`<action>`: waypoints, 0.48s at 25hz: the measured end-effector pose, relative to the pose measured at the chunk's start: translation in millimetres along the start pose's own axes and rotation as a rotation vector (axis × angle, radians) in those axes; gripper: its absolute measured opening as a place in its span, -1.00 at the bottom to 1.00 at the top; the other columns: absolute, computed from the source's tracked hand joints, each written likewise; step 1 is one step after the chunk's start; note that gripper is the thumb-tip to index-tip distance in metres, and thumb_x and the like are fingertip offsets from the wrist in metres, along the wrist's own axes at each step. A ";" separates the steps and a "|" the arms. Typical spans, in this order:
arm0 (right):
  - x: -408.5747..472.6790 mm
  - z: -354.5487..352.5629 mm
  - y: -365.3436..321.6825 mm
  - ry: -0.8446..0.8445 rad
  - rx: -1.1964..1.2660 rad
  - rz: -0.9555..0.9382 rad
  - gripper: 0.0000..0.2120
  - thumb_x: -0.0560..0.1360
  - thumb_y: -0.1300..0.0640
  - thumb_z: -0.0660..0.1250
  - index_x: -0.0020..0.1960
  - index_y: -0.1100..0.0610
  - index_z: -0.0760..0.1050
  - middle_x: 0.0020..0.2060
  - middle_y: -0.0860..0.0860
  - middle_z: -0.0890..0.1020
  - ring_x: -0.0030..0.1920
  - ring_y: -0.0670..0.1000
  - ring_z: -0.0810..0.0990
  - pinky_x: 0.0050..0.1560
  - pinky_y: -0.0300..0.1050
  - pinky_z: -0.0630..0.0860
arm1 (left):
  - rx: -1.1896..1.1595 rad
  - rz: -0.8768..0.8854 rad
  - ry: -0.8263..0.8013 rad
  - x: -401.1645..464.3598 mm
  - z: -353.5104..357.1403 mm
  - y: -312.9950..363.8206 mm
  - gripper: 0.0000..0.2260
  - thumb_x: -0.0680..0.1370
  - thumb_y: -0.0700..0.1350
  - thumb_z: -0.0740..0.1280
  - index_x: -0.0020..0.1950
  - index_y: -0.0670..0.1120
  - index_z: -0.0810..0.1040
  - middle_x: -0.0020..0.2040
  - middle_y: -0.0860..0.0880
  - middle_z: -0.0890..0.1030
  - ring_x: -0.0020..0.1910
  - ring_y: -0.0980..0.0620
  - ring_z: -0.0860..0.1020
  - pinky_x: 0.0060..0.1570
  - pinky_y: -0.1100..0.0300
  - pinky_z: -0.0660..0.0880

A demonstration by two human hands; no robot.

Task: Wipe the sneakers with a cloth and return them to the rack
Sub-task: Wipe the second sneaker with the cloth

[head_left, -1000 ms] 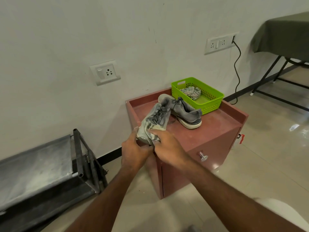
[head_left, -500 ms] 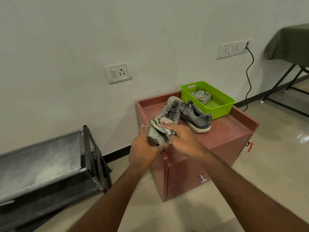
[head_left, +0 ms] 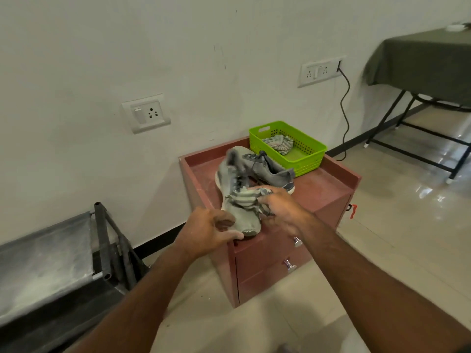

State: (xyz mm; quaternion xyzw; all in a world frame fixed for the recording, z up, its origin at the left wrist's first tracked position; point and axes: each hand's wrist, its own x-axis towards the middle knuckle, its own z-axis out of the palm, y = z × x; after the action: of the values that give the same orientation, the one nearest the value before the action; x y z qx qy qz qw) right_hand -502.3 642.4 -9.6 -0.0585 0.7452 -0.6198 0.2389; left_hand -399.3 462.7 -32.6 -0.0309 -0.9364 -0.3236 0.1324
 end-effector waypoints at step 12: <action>-28.2 -29.6 29.0 0.328 -0.615 -0.476 -0.53 0.58 0.35 0.14 0.46 0.10 0.39 0.49 0.01 0.36 0.52 -0.02 0.24 0.45 -0.21 0.19 | 0.422 0.052 -0.363 42.1 31.0 -6.3 -0.01 0.34 0.31 0.49 0.63 0.04 0.11 0.64 0.05 0.09 0.61 0.02 0.08 0.57 -0.04 0.01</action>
State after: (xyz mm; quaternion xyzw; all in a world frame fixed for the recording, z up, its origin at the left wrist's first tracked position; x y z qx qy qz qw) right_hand -484.1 686.3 -25.7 -0.1978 0.8895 -0.4073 -0.0614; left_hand -447.8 475.6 -48.5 -0.0840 -0.9903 -0.1073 -0.0259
